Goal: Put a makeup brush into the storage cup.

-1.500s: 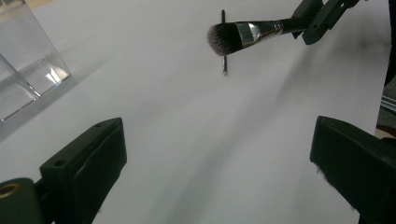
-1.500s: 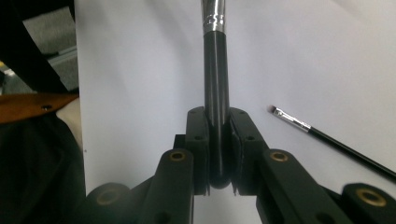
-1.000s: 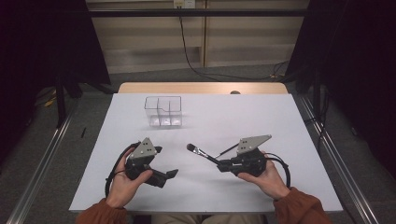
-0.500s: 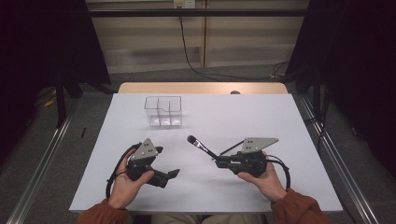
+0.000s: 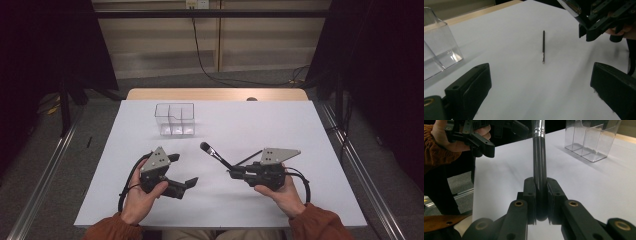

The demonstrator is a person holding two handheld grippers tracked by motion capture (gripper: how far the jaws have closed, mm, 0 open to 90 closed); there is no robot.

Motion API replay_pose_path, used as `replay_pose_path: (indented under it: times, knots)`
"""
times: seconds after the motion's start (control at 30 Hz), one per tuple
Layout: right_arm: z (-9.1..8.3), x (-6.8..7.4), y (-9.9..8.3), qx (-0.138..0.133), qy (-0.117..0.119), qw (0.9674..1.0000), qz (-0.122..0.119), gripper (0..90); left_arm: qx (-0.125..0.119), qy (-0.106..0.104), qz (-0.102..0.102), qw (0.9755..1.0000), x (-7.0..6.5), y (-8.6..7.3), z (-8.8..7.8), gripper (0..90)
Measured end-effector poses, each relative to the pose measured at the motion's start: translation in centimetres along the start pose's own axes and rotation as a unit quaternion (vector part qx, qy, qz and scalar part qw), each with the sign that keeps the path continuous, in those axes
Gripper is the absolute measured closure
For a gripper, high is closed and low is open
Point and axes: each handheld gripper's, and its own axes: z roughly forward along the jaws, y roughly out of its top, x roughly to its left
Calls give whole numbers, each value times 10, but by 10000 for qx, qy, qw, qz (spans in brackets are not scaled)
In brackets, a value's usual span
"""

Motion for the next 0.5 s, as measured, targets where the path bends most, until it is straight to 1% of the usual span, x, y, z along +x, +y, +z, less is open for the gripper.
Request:
replay_pose_path:
  times: [0.07, 0.17, 0.23, 0.33, 0.4, 0.5]
  knots:
    - [0, 1, 0, -38, 29, 10000, -22, 796, -142, 4, -14, 9999, -1, 3, 2, 35]
    - [0, 1, 0, -74, 42, 10000, -35, 796, -263, -93, -9, 9996, -4, 5, 5, 35]
    - [-1, 1, 0, -80, 54, 9999, -37, 796, -301, -43, 26, 9995, -6, 6, 7, 36]
    - [0, 1, 0, -76, 58, 9999, -32, 796, -320, -120, 63, 9994, -7, 9, 10, 47]
    - [0, 1, 0, -87, 53, 9999, -32, 796, -344, -80, 117, 9993, -9, 11, 12, 47]
    - [0, 2, 1, -93, 63, 9999, -54, 796, -409, -160, 59, 9990, -9, 14, 14, 46]
